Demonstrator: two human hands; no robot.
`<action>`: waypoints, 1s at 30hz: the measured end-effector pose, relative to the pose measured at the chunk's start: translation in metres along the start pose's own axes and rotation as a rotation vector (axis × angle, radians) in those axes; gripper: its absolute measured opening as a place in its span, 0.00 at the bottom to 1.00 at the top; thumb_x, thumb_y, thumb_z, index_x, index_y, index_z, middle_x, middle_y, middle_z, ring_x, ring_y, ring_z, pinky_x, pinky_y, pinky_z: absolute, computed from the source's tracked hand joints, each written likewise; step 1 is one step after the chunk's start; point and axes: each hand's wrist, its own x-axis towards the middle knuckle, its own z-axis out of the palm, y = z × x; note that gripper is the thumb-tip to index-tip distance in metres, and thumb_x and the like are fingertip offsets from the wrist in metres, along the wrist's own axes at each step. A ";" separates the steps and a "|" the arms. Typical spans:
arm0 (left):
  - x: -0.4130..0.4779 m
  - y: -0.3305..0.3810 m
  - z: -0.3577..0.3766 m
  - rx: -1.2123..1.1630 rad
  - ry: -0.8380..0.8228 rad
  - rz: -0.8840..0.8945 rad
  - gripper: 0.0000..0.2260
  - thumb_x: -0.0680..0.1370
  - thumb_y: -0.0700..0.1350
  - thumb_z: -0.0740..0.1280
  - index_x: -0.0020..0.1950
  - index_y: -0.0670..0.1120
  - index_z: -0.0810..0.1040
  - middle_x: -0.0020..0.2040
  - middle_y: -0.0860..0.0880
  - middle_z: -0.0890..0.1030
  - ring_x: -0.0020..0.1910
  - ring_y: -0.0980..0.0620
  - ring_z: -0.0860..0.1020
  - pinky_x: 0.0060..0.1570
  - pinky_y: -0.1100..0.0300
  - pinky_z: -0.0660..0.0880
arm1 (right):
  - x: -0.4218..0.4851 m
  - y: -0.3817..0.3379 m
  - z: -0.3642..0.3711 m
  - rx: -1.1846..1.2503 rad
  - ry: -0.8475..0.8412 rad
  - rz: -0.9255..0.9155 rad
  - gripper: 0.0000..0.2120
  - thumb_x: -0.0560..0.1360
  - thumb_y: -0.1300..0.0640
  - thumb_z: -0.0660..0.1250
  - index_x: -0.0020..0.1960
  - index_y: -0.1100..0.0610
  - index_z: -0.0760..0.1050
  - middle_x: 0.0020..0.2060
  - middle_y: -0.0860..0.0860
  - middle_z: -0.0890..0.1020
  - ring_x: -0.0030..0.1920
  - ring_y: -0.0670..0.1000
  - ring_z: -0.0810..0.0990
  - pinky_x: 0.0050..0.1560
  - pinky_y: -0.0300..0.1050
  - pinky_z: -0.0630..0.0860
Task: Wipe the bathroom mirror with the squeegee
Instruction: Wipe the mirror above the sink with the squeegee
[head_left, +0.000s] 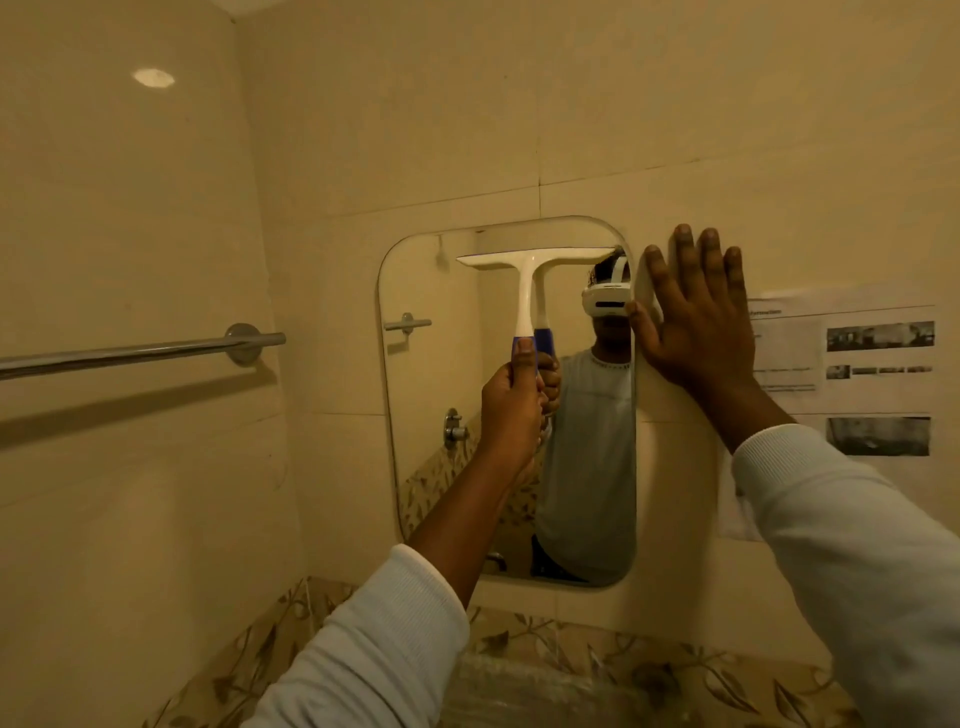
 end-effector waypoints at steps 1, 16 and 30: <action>-0.001 -0.004 -0.001 0.012 -0.005 -0.005 0.25 0.70 0.72 0.63 0.43 0.51 0.81 0.27 0.55 0.77 0.22 0.60 0.71 0.21 0.66 0.69 | 0.000 0.000 0.000 0.001 -0.003 -0.001 0.36 0.83 0.33 0.46 0.85 0.50 0.46 0.84 0.56 0.45 0.84 0.60 0.42 0.82 0.64 0.45; -0.047 -0.063 -0.027 0.128 -0.028 -0.084 0.21 0.75 0.69 0.60 0.45 0.53 0.80 0.28 0.56 0.75 0.23 0.61 0.68 0.22 0.67 0.65 | 0.001 0.000 0.000 0.001 -0.006 0.008 0.36 0.83 0.34 0.48 0.85 0.50 0.45 0.84 0.56 0.45 0.84 0.60 0.42 0.82 0.63 0.45; -0.110 -0.153 -0.053 0.189 -0.027 -0.308 0.18 0.82 0.60 0.62 0.44 0.47 0.74 0.29 0.54 0.68 0.25 0.58 0.65 0.25 0.63 0.61 | 0.001 0.002 0.004 -0.018 0.007 0.008 0.36 0.83 0.34 0.49 0.85 0.49 0.44 0.84 0.56 0.45 0.84 0.60 0.43 0.82 0.62 0.44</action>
